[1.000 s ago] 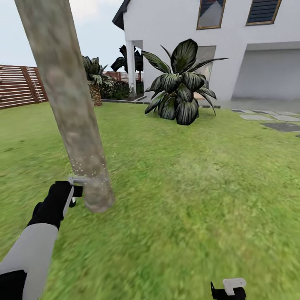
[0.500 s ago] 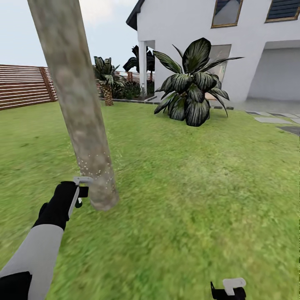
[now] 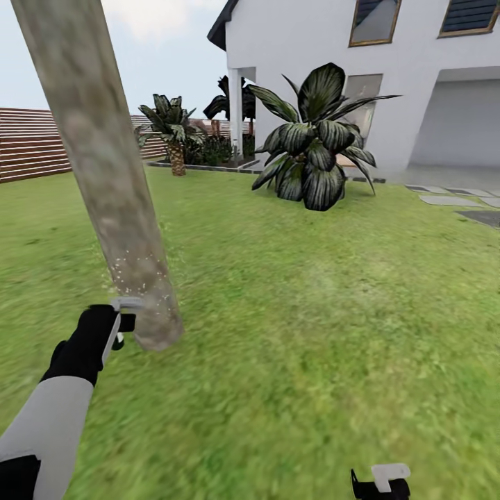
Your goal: In the garden, pick up the pesticide atomizer on the floor and spray pesticide onto both trees until each tree trunk is fully covered.
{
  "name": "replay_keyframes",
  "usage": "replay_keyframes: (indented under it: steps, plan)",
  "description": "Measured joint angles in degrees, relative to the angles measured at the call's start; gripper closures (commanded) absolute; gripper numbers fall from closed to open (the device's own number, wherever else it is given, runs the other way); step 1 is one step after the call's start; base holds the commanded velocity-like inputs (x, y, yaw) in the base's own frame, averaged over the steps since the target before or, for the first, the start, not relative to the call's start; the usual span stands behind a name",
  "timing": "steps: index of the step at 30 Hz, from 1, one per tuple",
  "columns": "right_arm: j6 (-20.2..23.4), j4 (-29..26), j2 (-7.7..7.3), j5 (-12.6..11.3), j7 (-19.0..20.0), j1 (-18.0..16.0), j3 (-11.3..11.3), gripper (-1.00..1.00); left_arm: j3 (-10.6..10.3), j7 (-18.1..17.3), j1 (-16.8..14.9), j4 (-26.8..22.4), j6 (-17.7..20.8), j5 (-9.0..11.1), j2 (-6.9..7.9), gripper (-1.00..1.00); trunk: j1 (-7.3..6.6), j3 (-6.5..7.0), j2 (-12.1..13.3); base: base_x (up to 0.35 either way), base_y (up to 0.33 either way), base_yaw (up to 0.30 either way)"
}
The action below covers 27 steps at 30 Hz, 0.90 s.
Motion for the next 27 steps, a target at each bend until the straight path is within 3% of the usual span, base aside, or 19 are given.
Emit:
replay_keyframes:
  steps: [7, 11, 15, 21, 27]
  plan:
    - [0.0, 0.0, 0.09, 0.0, 0.0, 0.0, 0.0, -1.0, 0.1, 0.0, 0.0, 0.1, 0.0, -0.1, -0.18, 1.0, 0.0, 0.0, 0.0, 0.046, -0.27, 0.226]
    - [0.0, 0.0, 0.09, 0.0, 0.0, 0.0, 0.0, -1.0, 1.6, 0.0, 0.2, 0.7, -0.2, -0.3, 0.88, 1.0, 0.0, 0.0, 0.0, 0.131, -0.27, 0.116]
    - [0.0, 0.0, 0.09, 0.0, 0.0, 0.0, 0.0, -1.0, 1.8, 0.0, 0.2, 0.8, -0.4, 0.2, -0.15, 1.0, 0.0, 0.0, 0.0, 0.138, -0.27, 0.005]
    - [0.0, 0.0, 0.09, 0.0, 0.0, 0.0, 0.0, -1.0, 1.8, -0.1, 0.1, 0.7, -0.1, 0.1, -0.58, 1.0, 0.0, 0.0, 0.0, 0.139, -0.27, 0.088]
    - [0.0, 0.0, 0.14, 0.0, 0.0, 0.0, 0.0, -1.0, 2.2, 0.0, 0.2, 0.8, -0.1, -0.5, 0.25, 1.0, 0.0, 0.0, 0.0, 0.139, -0.27, 0.257]
